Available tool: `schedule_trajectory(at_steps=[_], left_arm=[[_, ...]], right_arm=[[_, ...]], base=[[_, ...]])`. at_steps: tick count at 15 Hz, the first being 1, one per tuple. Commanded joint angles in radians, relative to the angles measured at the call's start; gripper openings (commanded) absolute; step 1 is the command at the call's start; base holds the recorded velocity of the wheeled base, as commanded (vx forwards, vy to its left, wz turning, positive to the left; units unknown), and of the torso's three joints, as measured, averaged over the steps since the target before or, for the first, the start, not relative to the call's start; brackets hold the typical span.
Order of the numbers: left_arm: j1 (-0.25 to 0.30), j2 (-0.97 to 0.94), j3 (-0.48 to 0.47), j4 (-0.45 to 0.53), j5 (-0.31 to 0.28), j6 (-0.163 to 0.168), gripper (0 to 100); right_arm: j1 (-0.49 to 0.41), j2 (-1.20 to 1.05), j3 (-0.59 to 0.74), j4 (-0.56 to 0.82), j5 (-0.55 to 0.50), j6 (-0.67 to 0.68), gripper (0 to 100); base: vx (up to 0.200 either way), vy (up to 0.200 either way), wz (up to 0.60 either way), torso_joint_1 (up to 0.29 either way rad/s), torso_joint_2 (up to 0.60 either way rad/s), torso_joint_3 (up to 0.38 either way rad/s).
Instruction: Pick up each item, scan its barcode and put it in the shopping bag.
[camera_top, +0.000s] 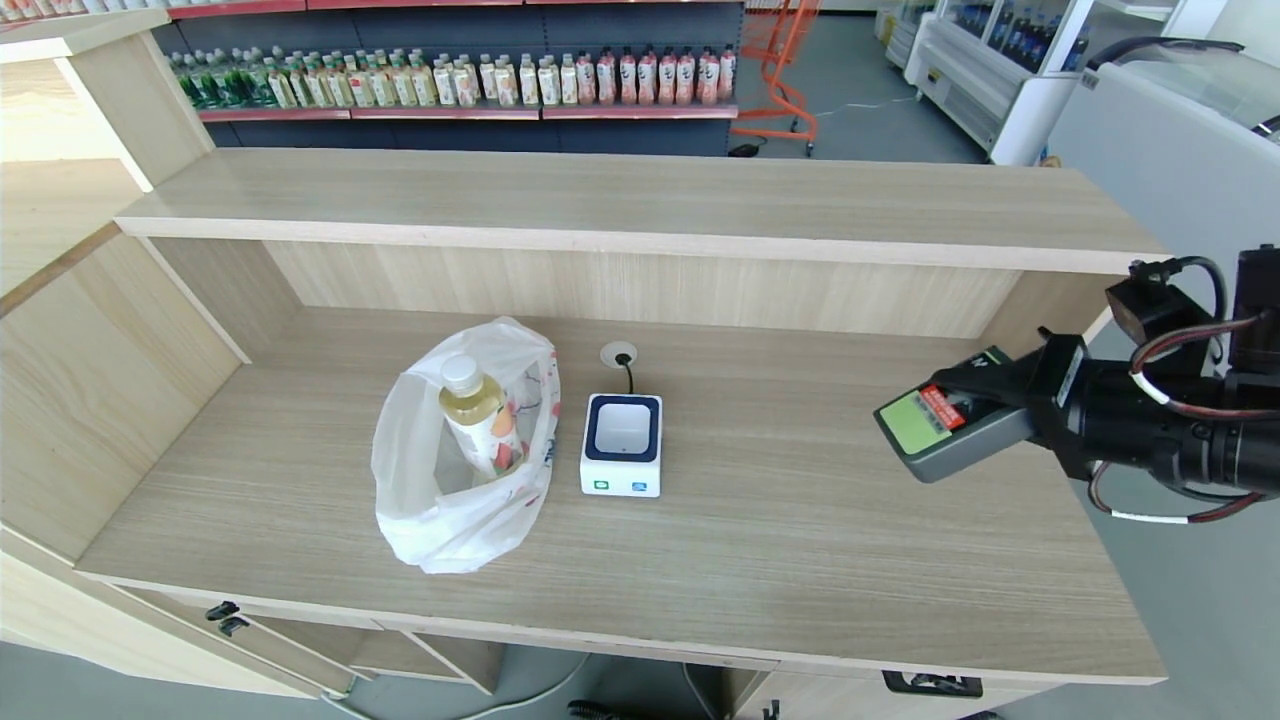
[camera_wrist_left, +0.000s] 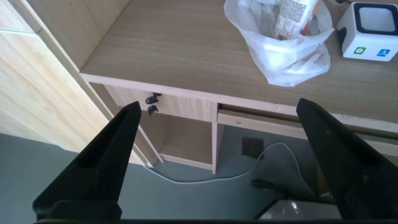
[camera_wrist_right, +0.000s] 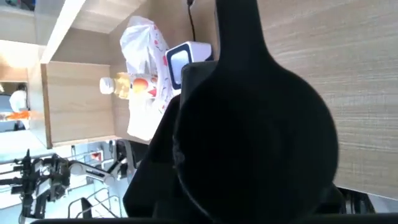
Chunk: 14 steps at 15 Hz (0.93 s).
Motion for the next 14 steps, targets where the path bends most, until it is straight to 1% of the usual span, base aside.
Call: schedule_trajectory(at_steps=[1,2,4,6,8,12,14], left_arm=[[0.0,0.0,0.0,0.0,0.001,0.0,100],[0.0,0.0,0.0,0.0,0.001,0.0,100],[0.0,0.0,0.0,0.0,0.001,0.0,100],[0.0,0.0,0.0,0.0,0.001,0.0,100],[0.0,0.0,0.0,0.0,0.001,0.0,100],[0.0,0.0,0.0,0.0,0.001,0.0,100],[0.0,0.002,0.0,0.0,0.001,0.0,100]], right_arm=[[0.047,0.057,-0.028,0.004,-0.007,-0.001,0],[0.085,0.052,-0.029,0.004,-0.007,-0.001,0],[0.122,0.051,-0.031,0.001,-0.009,-0.024,0],[0.151,0.051,-0.037,-0.002,-0.035,-0.054,0],[0.17,0.046,-0.037,-0.002,-0.056,-0.056,0],[0.176,0.009,-0.032,0.004,-0.058,-0.056,0],[0.174,-0.009,-0.023,0.006,-0.058,-0.056,0]], base=[[0.0,0.0,0.0,0.0,0.0,0.0],[0.0,0.0,0.0,0.0,0.0,0.0],[0.0,0.0,0.0,0.0,0.0,0.0],[0.0,0.0,0.0,0.0,0.0,0.0],[0.0,0.0,0.0,0.0,0.0,0.0],[0.0,0.0,0.0,0.0,0.0,0.0],[0.0,0.2,0.0,0.005,0.0,0.005]])
